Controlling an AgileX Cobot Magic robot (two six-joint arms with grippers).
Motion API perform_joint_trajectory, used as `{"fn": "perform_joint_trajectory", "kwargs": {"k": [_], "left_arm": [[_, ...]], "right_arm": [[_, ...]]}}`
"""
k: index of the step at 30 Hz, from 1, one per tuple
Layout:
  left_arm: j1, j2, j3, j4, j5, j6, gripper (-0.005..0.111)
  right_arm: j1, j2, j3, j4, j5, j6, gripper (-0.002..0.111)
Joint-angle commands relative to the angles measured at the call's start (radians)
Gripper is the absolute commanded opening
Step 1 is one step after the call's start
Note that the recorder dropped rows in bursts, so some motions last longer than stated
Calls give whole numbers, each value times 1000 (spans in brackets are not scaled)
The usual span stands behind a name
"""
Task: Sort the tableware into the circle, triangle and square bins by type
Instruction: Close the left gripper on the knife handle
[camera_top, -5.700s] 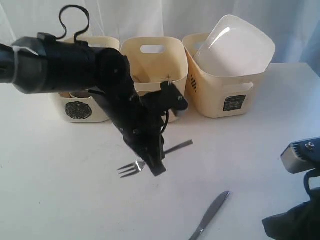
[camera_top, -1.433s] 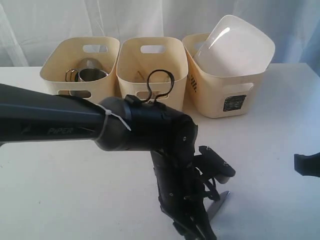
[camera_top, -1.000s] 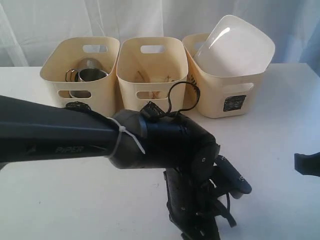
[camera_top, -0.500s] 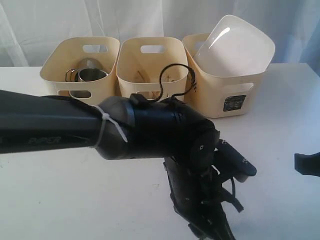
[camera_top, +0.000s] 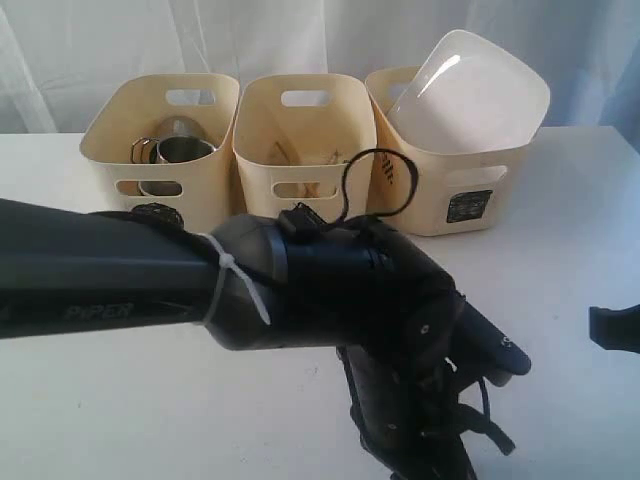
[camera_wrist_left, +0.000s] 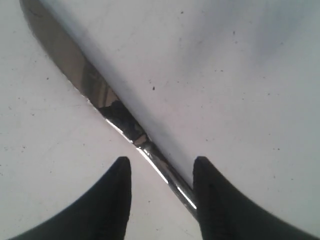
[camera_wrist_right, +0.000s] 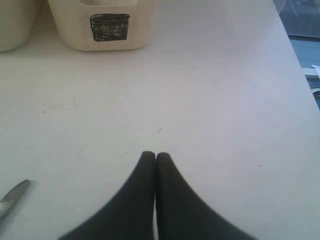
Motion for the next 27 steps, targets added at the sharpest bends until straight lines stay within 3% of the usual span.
{"fn": "perform_joint_trajectory", "kwargs": {"k": [1, 21, 27], "left_arm": [[-39, 0, 3, 79, 12, -98, 46], [-41, 81, 3, 117, 103, -329, 45], [-37, 90, 3, 151, 166, -352, 24]], "right_arm": [[-3, -4, 5, -13, 2, 6, 0], [-3, -4, 5, -2, -6, 6, 0], [-3, -4, 5, -2, -12, 6, 0]]}}
